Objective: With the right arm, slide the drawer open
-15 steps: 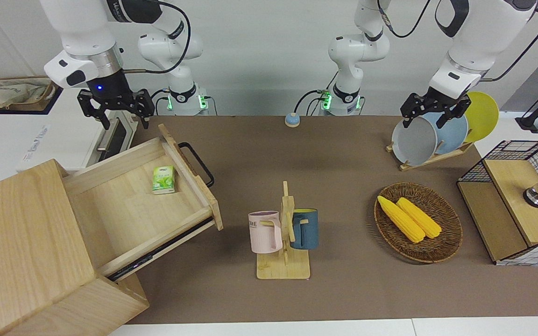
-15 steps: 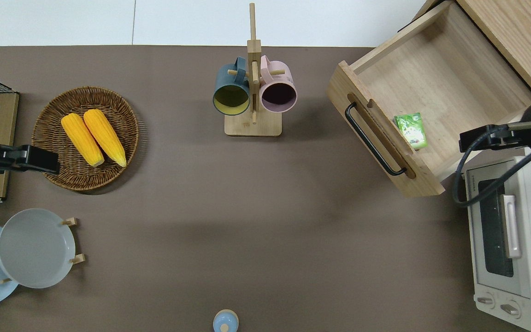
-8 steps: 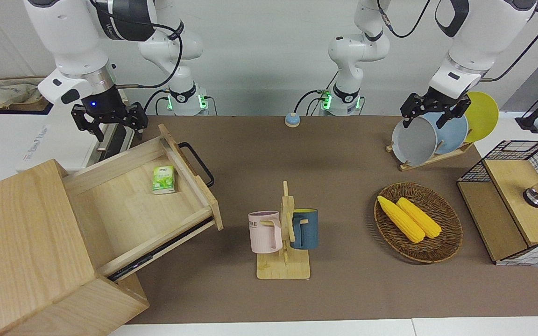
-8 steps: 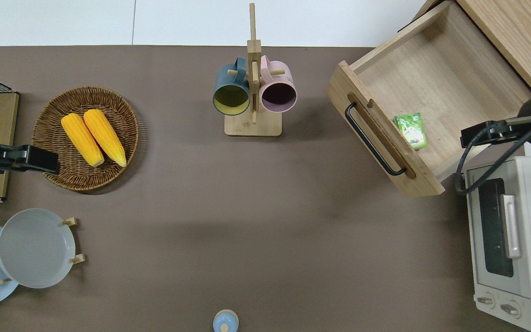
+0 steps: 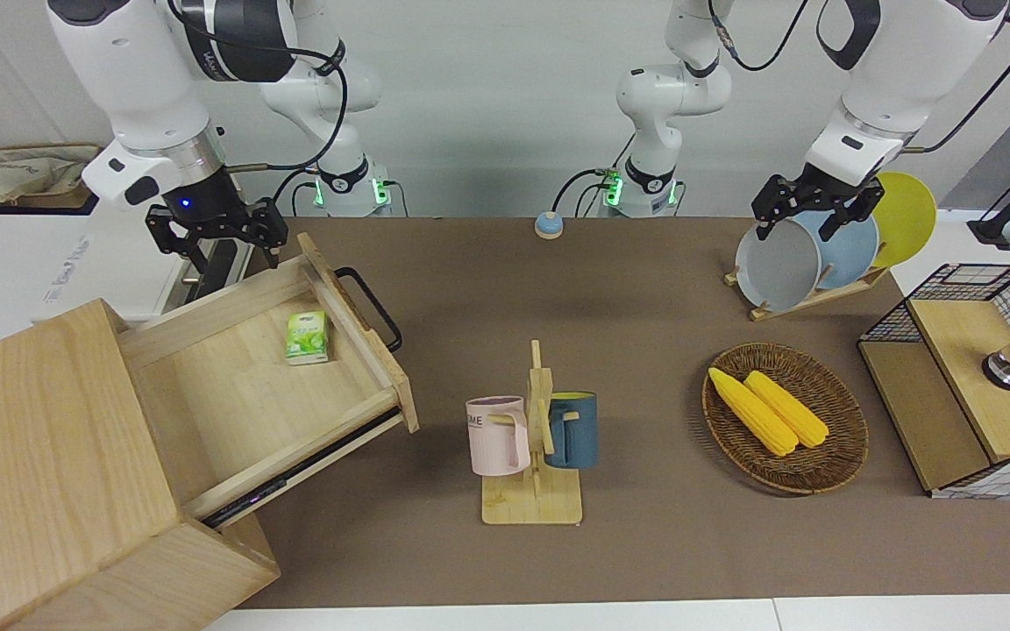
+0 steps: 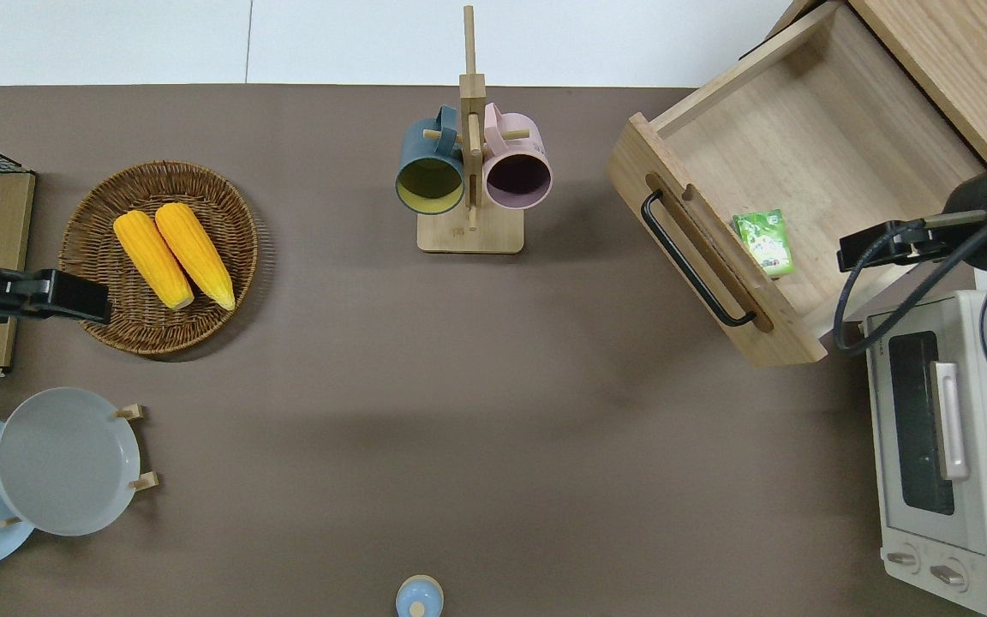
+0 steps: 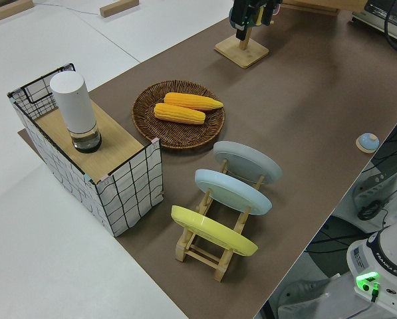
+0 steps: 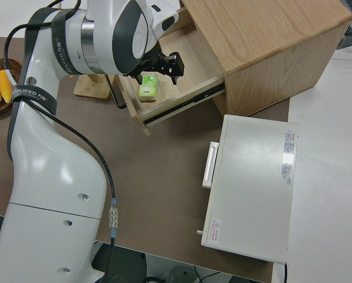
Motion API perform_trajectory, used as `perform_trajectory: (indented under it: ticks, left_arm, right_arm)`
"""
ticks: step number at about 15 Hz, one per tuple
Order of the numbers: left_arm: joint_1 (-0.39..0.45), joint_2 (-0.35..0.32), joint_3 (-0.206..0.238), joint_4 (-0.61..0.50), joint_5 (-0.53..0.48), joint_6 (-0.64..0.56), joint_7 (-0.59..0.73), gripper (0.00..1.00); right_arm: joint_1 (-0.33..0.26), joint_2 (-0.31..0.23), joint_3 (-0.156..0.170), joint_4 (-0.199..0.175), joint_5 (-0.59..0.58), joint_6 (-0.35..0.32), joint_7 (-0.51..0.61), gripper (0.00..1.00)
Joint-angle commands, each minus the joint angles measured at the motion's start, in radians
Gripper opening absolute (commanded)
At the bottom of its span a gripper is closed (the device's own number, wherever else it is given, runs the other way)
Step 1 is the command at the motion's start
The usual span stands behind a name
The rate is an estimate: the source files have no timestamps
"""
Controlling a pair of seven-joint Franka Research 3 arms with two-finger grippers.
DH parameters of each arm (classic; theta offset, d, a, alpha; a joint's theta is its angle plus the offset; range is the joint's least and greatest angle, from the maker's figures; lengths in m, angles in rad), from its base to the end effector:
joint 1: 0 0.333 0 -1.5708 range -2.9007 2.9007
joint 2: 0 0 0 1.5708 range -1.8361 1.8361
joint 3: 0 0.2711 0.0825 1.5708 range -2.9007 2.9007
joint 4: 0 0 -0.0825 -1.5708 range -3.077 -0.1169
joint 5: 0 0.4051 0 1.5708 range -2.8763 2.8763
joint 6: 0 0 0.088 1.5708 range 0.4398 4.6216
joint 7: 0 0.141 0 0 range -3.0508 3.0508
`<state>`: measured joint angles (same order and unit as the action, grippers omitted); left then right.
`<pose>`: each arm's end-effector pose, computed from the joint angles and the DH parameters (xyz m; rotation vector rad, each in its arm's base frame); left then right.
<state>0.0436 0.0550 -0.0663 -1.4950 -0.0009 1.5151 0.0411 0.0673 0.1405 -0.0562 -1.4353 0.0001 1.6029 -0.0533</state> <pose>0.5834 -0.0125 0.5461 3.1347 -0.1000 -0.0545 0.6168 0.0088 0.5319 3.1313 0.1019 0.0425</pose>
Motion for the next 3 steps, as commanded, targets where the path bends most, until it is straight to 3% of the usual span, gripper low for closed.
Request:
perform_trajectory:
  ticks: [1, 3]
  left_arm:
    - [-0.007, -0.004, 0.0, 0.01, 0.018, -0.018, -0.01, 0.99]
    - [-0.007, -0.004, 0.0, 0.01, 0.018, -0.018, -0.01, 0.99]
  right_arm:
    - [-0.015, 0.024, 0.007, 0.021, 0.028, 0.006, -0.026, 0.983]
    - [-0.014, 0.024, 0.007, 0.021, 0.029, 0.006, -0.02, 0.983]
